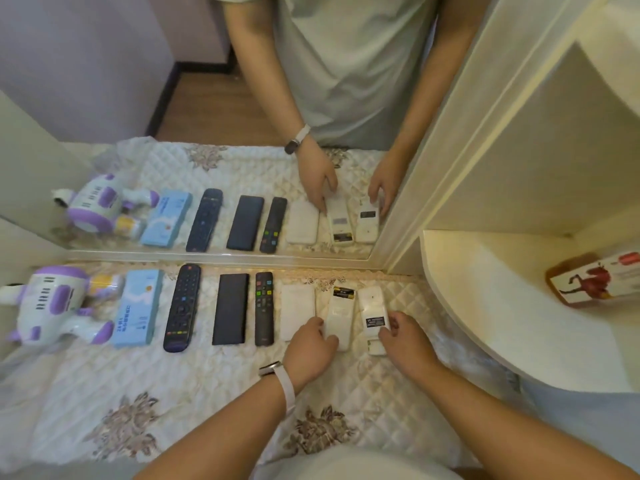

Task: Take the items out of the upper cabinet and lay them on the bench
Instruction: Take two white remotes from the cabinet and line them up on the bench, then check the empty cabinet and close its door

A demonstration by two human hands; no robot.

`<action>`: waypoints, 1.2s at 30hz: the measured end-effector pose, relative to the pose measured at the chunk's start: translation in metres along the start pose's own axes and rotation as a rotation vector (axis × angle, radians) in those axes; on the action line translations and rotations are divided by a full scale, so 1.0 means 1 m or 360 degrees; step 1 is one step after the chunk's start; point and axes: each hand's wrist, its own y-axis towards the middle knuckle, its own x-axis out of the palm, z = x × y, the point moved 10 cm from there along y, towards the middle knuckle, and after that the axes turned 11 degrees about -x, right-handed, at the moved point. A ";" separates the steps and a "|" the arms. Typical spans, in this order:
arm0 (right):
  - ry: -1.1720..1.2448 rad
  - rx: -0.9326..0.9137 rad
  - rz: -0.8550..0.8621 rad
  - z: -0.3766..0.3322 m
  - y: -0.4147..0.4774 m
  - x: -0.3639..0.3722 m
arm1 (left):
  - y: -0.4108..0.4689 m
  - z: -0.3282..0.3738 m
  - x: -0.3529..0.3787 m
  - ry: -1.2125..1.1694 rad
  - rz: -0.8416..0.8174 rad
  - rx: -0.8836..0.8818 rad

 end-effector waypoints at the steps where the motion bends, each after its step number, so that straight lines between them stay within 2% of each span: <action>1: -0.0088 -0.0003 -0.0029 0.002 0.001 0.001 | 0.003 -0.006 0.001 -0.0004 0.0002 -0.0027; 7: -0.0326 -0.0361 -0.0249 -0.019 -0.015 -0.003 | -0.052 -0.015 -0.021 -0.0083 0.0269 0.0018; 10: -0.0488 -0.0623 -0.0321 -0.041 -0.024 0.006 | -0.085 -0.022 -0.034 0.0069 0.0519 0.0081; 14: -0.0757 -0.1123 -0.0435 -0.083 -0.048 0.028 | -0.127 -0.038 -0.046 0.0362 0.0826 0.0168; 23: -0.1006 -0.2070 -0.0580 -0.165 -0.146 0.088 | -0.230 -0.131 -0.046 0.0573 0.1281 -0.0077; 28: -0.1019 -0.2425 -0.0704 -0.200 -0.219 0.119 | -0.297 -0.170 -0.046 0.0572 0.1512 -0.0149; 36: -0.1093 -0.2885 -0.0723 -0.249 -0.348 0.176 | -0.392 -0.262 -0.057 0.0482 0.1767 -0.0364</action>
